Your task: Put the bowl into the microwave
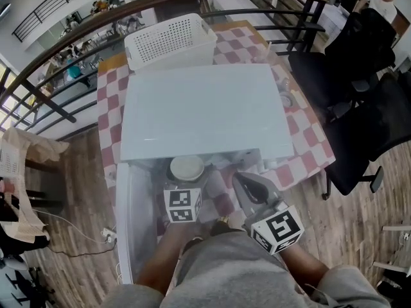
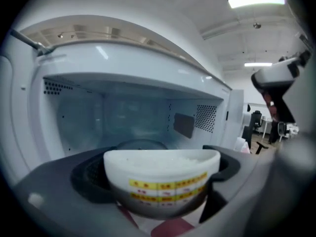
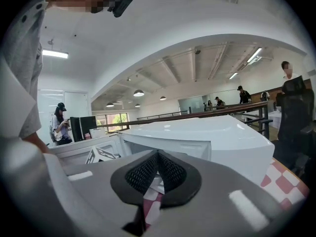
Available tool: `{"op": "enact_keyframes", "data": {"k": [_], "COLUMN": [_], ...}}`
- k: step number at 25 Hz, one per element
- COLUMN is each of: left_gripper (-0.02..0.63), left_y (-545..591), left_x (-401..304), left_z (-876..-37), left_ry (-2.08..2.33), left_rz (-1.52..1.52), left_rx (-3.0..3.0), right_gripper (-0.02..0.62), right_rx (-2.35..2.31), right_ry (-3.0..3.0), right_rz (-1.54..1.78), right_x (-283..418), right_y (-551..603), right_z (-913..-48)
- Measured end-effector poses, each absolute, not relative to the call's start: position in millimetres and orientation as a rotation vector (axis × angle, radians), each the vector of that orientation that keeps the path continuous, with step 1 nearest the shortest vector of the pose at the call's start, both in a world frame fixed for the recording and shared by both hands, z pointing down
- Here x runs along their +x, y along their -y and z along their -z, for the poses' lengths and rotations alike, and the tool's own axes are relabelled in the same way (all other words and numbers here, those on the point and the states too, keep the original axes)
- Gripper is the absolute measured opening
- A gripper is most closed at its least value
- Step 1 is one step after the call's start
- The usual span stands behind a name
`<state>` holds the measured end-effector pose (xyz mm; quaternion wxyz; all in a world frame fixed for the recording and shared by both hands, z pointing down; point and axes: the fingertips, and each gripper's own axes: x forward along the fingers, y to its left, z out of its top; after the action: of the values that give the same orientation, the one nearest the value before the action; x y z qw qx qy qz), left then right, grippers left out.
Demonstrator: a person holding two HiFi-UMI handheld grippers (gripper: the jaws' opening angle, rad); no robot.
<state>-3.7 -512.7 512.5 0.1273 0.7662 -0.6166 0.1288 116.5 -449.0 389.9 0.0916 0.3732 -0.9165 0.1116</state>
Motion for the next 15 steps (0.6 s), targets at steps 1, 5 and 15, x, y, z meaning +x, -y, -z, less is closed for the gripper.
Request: {"op": "enact_keyframes", "data": {"k": [1,5,15], "left_gripper": [0.541,0.541,0.541], "left_y": [521,548,583], "left_x": [-3,-6,-14], "left_z": [-518,-543,-559], "left_ry": [1.794,1.796,1.850], "left_rz": [-0.401,-0.508,-0.639], "left_rx": [2.232,2.205,2.140], "right_gripper": [-0.005,-0.005,-0.005], "right_rx": [1.097,1.072,1.066], "right_ry": [2.726,2.735,2.738], "right_rz": [-0.331,-0.342,-0.371], "right_x": [115,113,116], "right_y": [449,449,452], "right_z": [-390,-393,-397]}}
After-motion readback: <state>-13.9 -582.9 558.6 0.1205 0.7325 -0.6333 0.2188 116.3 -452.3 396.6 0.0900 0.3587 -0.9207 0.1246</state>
